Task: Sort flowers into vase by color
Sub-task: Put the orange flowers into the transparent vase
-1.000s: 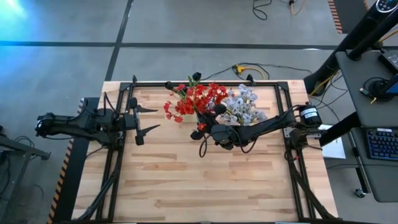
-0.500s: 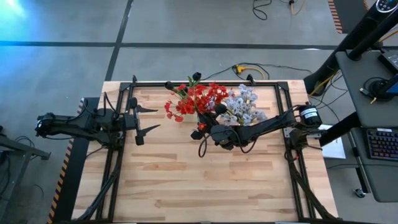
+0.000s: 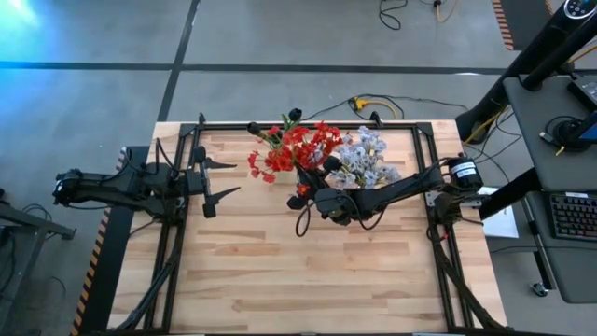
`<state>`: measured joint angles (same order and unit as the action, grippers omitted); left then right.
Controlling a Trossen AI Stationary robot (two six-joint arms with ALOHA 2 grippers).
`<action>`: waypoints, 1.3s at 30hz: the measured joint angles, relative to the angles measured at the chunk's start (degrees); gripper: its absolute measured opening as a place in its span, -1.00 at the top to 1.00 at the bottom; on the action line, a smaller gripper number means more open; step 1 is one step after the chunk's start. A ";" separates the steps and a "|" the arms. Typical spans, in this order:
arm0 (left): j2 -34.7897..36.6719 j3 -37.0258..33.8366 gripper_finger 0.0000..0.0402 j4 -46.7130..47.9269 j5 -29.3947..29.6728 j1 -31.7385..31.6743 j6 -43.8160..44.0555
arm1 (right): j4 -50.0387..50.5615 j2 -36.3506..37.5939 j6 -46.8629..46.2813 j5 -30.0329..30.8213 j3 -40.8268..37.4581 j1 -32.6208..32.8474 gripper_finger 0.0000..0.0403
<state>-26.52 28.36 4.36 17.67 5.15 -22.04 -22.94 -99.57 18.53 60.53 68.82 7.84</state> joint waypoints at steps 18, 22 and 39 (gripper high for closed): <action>0.00 0.00 -0.30 0.01 -0.01 -0.01 0.00 | 0.01 0.00 -2.57 2.65 0.00 0.02 0.73; 0.00 0.00 -0.30 0.02 0.00 -0.01 0.00 | 0.00 0.00 -4.20 2.69 0.00 0.02 0.87; 0.00 0.00 -0.30 0.05 -0.02 -0.02 0.00 | -0.04 0.02 -8.05 4.04 0.02 0.02 0.93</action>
<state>-26.52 28.36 4.41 17.65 5.13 -22.04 -22.98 -99.55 10.47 64.58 68.84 7.86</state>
